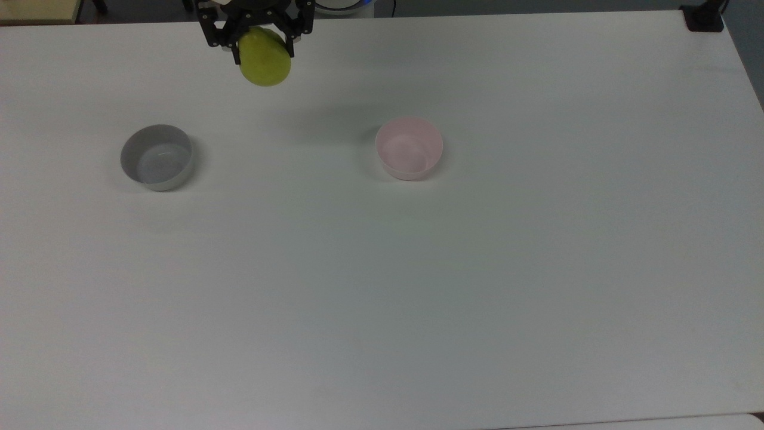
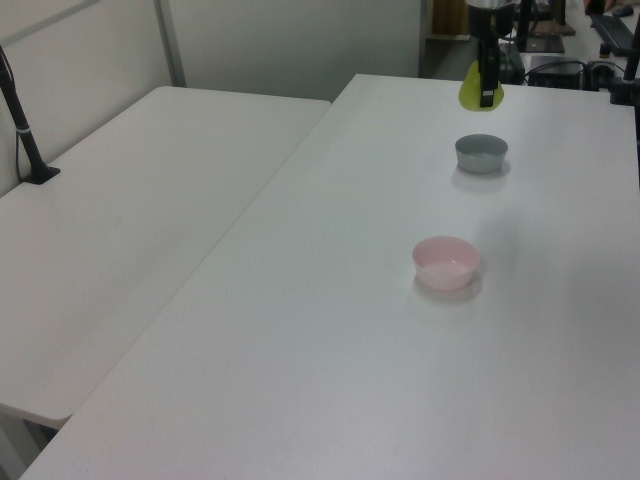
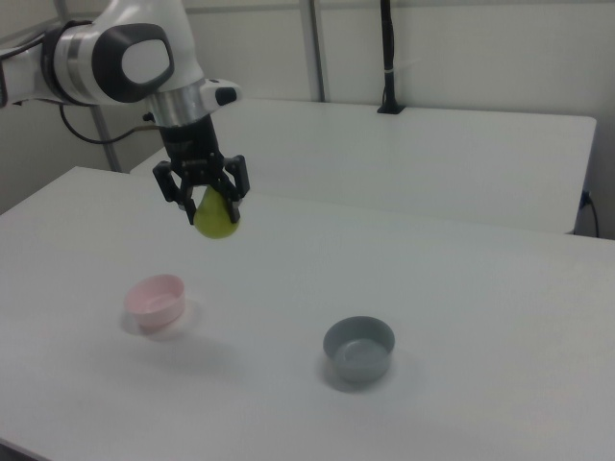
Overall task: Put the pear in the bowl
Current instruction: 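Carry the held pear over the pink bowl and lower it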
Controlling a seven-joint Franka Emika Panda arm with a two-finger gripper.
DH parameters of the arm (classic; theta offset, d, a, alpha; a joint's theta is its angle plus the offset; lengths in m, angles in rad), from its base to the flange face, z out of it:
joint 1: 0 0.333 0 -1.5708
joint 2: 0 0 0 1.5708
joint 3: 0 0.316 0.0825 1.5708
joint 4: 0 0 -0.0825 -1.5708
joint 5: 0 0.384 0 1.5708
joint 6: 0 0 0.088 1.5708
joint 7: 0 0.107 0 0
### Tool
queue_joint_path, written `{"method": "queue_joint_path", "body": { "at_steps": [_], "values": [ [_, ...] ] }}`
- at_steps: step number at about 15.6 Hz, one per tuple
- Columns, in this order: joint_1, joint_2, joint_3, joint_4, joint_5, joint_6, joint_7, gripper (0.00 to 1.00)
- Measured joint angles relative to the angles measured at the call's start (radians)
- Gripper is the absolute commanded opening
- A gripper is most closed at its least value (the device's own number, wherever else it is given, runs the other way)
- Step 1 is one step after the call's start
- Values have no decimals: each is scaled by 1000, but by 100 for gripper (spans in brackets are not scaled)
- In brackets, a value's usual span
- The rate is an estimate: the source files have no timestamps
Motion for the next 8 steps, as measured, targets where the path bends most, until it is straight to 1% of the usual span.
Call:
{"method": "queue_joint_path", "body": {
  "at_steps": [3, 8],
  "values": [
    [70, 15, 0, 0, 1, 0, 41, 0],
    [243, 43, -5, 1, 31, 0, 174, 1]
  ]
}}
